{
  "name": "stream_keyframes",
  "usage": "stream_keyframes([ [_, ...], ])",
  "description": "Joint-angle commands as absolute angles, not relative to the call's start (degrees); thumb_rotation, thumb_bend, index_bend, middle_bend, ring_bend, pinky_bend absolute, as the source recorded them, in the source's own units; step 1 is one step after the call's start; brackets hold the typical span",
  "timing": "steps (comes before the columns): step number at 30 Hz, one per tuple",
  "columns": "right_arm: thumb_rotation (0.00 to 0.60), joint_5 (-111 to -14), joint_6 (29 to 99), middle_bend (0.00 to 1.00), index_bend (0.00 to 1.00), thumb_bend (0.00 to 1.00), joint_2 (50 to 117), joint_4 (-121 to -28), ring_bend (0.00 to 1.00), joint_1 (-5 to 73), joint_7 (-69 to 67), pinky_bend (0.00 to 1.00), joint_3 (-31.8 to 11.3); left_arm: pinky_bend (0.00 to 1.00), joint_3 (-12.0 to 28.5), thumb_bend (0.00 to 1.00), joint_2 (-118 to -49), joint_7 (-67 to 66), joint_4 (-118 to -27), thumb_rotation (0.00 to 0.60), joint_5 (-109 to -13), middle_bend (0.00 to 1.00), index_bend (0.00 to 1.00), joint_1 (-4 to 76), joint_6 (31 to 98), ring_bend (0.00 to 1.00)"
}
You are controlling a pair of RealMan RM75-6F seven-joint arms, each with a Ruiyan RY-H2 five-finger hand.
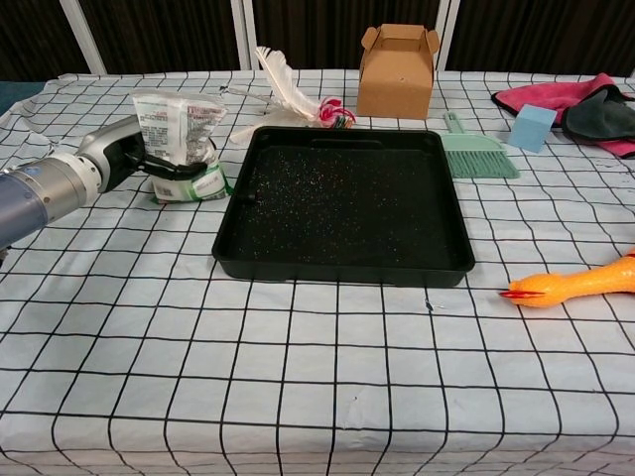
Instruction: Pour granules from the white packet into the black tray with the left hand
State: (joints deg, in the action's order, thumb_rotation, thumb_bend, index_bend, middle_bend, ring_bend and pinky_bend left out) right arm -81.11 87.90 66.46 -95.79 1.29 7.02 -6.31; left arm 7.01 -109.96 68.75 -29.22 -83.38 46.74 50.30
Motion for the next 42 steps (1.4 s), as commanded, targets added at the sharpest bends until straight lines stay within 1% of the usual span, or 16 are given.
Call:
stream_keyframes([
  [1,0.600,-81.04,87.89,0.08,0.15,0.21,66.44,-95.81,0.17,1.26,6.95,0.17,-6.32,0.54,7.04,0.48,-110.13,67.85,-28.66,0.600,-83.37,0.46,0.42,46.77,50.56,0.41],
  [4,0.600,-80.94,87.92,0.08,0.15,0.22,66.39,-95.93,0.17,1.23,6.77,0.17,-6.37,0.60,7.34,0.54,-110.47,66.18,-27.87,0.600,-83.00,0.50,0.45,46.84,50.59,0.46],
  [5,0.600,-80.95,87.93,0.08,0.15,0.22,66.37,-95.93,0.17,1.22,6.74,0.17,-6.37,0.60,7.39,0.55,-110.58,65.67,-27.68,0.600,-82.89,0.50,0.45,46.78,50.61,0.46],
  [9,0.600,-80.96,87.92,0.08,0.15,0.22,66.34,-96.03,0.17,1.21,6.71,0.17,-6.33,0.60,7.68,0.55,-110.52,64.58,-27.89,0.600,-82.67,0.50,0.45,46.79,51.07,0.46],
  [13,0.600,-80.87,87.92,0.08,0.15,0.22,66.33,-96.13,0.17,1.19,6.66,0.17,-6.36,0.61,8.47,0.55,-109.38,64.05,-29.60,0.600,-82.73,0.50,0.46,47.24,53.00,0.47],
  [16,0.600,-80.73,87.82,0.08,0.15,0.23,66.26,-96.23,0.17,1.17,6.53,0.17,-6.38,0.63,9.06,0.56,-107.38,62.48,-31.97,0.600,-83.26,0.52,0.47,47.96,55.17,0.49],
  [20,0.600,-80.68,87.96,0.08,0.15,0.23,66.19,-96.42,0.17,1.05,6.26,0.17,-6.38,0.64,8.96,0.59,-102.64,57.26,-37.28,0.600,-85.03,0.55,0.48,49.22,57.44,0.51],
  [23,0.600,-80.56,88.09,0.08,0.15,0.23,66.14,-96.56,0.17,0.98,6.05,0.17,-6.48,0.64,8.62,0.59,-97.89,51.38,-43.06,0.600,-86.45,0.55,0.49,50.71,57.08,0.51],
  [26,0.600,-80.35,88.10,0.08,0.16,0.23,66.10,-96.65,0.17,0.92,5.83,0.17,-6.57,0.64,8.56,0.59,-92.58,43.95,-50.06,0.600,-87.14,0.55,0.49,52.79,54.30,0.51],
  [27,0.600,-80.25,88.11,0.08,0.16,0.23,66.09,-96.65,0.17,0.91,5.74,0.17,-6.63,0.64,8.92,0.59,-90.10,40.10,-53.74,0.600,-86.78,0.55,0.49,53.86,52.28,0.51],
  [32,0.600,-79.68,88.11,0.08,0.16,0.23,66.00,-96.63,0.17,0.78,5.27,0.17,-6.85,0.64,11.05,0.59,-82.86,26.69,-65.01,0.600,-83.37,0.56,0.50,58.19,43.58,0.51],
  [35,0.600,-79.46,87.96,0.08,0.16,0.23,65.93,-96.63,0.17,0.81,4.95,0.17,-6.95,0.64,13.02,0.59,-81.21,21.49,-69.37,0.600,-79.18,0.57,0.52,59.58,40.38,0.51],
  [37,0.600,-79.41,87.74,0.08,0.16,0.23,65.91,-96.54,0.17,0.86,4.90,0.17,-6.90,0.64,14.43,0.59,-81.09,21.17,-71.63,0.600,-75.61,0.57,0.53,60.41,37.81,0.51],
  [40,0.600,-79.37,87.62,0.08,0.16,0.23,65.86,-96.46,0.17,0.91,4.77,0.17,-6.93,0.64,15.74,0.59,-81.27,21.10,-72.42,0.600,-72.36,0.57,0.53,61.97,34.59,0.51],
  [42,0.600,-79.31,87.78,0.08,0.16,0.23,65.85,-96.50,0.17,0.84,4.71,0.17,-7.00,0.64,15.88,0.59,-81.62,20.01,-71.77,0.600,-71.48,0.57,0.53,62.95,33.22,0.51],
])
